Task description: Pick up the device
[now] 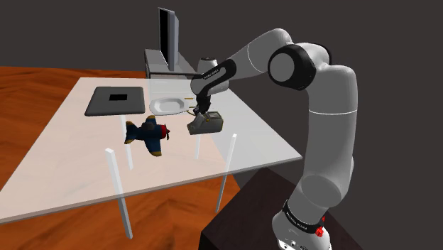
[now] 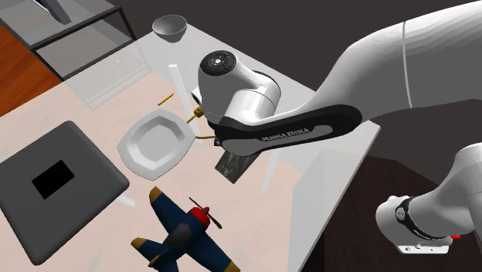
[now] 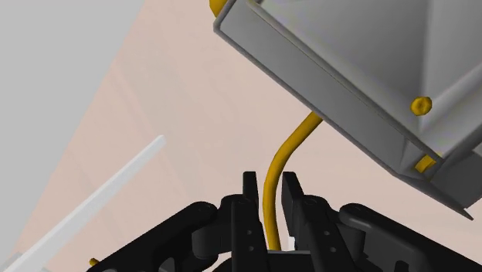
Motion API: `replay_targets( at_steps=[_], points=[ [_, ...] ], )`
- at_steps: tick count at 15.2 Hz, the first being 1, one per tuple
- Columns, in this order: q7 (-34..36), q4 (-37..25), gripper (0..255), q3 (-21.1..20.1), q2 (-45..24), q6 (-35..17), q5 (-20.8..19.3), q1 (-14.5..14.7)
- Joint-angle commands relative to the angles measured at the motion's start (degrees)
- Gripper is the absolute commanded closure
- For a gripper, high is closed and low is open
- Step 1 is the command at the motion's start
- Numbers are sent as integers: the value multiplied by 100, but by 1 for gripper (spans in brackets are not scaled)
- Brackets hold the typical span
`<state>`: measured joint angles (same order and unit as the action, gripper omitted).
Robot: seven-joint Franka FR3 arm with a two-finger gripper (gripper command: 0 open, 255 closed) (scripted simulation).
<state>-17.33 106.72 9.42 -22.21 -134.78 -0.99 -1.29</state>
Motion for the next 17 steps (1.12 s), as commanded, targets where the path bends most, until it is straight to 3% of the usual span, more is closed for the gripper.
replay_targets(
  at_steps=[1,17],
  points=[
    [3,-16,255,2,40,57,-6,5],
    [-6,-457,255,33,532,985,-71,35]
  ],
)
